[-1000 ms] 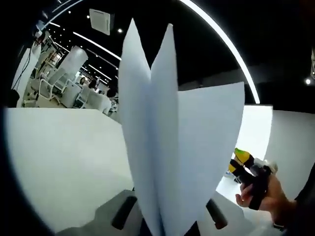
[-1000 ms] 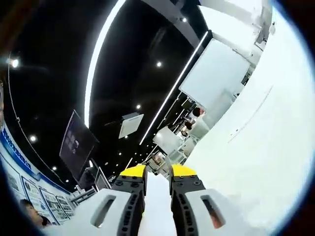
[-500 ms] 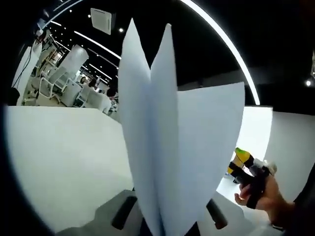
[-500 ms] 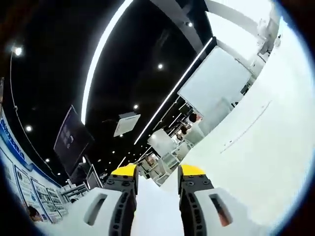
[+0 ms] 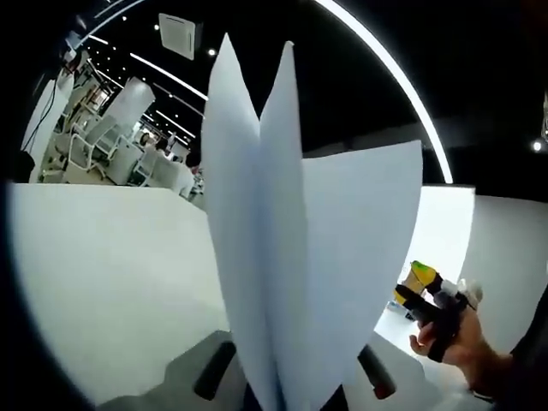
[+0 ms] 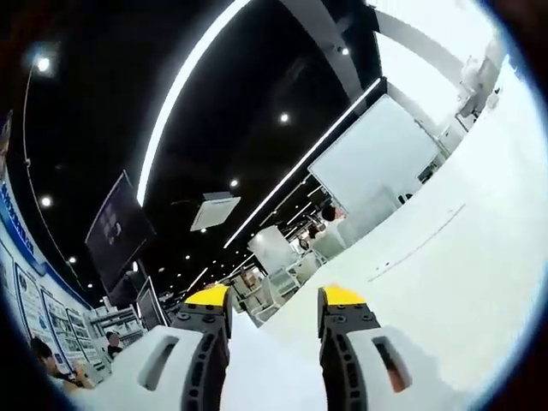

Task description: Organize the stack of printing papers by aligning and flattening the scattered papers on the table

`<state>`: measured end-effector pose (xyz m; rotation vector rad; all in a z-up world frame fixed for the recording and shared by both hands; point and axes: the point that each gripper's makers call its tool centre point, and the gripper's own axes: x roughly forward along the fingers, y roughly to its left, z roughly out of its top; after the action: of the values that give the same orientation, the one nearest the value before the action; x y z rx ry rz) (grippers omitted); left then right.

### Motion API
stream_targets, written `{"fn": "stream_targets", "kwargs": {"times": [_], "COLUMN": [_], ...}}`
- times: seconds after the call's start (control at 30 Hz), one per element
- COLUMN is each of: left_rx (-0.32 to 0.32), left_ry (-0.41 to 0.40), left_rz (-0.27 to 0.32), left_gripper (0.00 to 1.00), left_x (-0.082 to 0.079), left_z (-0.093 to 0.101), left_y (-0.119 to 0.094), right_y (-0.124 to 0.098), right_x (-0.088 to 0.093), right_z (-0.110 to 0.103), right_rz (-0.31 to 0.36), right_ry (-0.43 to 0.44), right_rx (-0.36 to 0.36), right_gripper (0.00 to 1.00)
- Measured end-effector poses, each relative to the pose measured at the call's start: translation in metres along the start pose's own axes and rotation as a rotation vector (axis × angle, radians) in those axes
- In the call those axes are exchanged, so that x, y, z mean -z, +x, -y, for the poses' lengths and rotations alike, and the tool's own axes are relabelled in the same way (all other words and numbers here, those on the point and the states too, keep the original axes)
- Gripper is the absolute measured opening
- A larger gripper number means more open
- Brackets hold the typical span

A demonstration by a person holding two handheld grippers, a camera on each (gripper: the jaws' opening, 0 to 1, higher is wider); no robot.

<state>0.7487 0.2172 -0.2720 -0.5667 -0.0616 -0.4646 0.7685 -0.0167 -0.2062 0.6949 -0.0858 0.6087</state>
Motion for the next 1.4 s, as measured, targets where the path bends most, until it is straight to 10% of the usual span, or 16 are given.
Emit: {"fn": "stream_targets", "kwargs": {"times": [1.4], "left_rx": [-0.003], "left_ry": [-0.002], "left_rz": [0.001], "left_gripper": [0.06], "left_x": [-0.001], "left_z": [-0.001], "left_y": [0.0], "right_y": [0.003], "right_x": [0.033], "right_z": [0.011], "right_rz": [-0.204], "right_ry": [-0.198], "right_rx": [-0.039], "right_gripper": [0.9]}}
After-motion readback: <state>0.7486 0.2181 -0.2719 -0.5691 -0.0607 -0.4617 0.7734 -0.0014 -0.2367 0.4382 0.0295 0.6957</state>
